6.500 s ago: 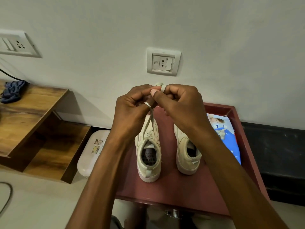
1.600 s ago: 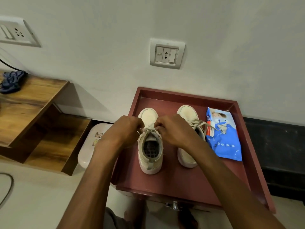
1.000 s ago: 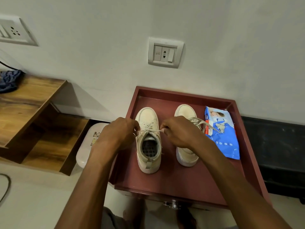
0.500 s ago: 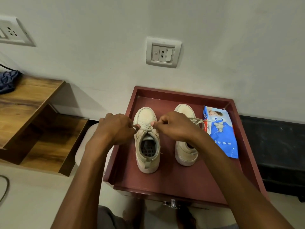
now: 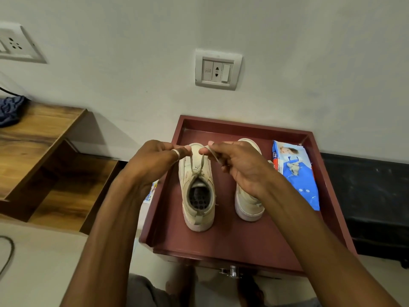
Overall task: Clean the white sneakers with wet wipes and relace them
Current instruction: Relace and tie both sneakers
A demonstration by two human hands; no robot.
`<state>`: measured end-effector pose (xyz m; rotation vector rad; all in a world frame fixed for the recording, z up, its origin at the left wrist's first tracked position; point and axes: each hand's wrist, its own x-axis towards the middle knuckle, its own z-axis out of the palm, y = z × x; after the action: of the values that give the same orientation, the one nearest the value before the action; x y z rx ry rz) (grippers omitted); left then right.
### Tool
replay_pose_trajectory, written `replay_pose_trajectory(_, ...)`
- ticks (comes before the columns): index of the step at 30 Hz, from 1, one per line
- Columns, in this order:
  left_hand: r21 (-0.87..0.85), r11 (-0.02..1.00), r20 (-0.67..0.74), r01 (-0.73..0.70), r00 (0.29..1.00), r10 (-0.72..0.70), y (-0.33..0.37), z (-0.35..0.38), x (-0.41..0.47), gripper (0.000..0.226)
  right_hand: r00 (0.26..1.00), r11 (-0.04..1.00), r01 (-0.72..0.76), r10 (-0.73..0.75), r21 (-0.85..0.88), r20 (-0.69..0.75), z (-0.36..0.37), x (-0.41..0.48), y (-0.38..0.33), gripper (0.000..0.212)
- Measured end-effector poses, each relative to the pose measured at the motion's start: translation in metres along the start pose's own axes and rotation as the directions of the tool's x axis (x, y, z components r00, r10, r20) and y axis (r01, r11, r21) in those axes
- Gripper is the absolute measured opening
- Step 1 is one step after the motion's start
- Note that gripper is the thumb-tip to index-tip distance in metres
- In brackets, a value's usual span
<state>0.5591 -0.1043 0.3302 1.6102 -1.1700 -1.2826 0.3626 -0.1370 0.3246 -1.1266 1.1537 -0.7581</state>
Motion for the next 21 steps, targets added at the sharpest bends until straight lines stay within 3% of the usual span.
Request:
replay_pose_trajectory(3, -0.091, 0.996, 0.045, -0.005, 0.999, 0.009, -0.002, 0.009, 0.000, 0.021, 1.000, 0.999, -0.003, 0.003, 0.043, -0.001, 0.003, 0.000, 0.003, 0.017)
replay_pose_trajectory(10, -0.222, 0.975, -0.056, 0.033, 0.997, -0.046, -0.010, 0.025, 0.005, 0.016, 0.997, 0.995, -0.064, 0.066, 0.081, -0.031, 0.007, -0.001, 0.009, 0.019)
replay_pose_trajectory(17, -0.099, 0.993, -0.148, -0.070, 0.987, 0.055, -0.006, 0.028, 0.003, 0.014, 0.993, 0.999, 0.039, -0.035, 0.033, -0.117, 0.015, -0.009, 0.006, 0.011)
replay_pose_trajectory(21, -0.063, 0.994, -0.165, -0.085, 0.984, 0.073, -0.006, 0.026, 0.004, 0.017, 0.993, 1.000, 0.028, -0.026, 0.010, -0.111, 0.014, -0.008, 0.004, 0.013)
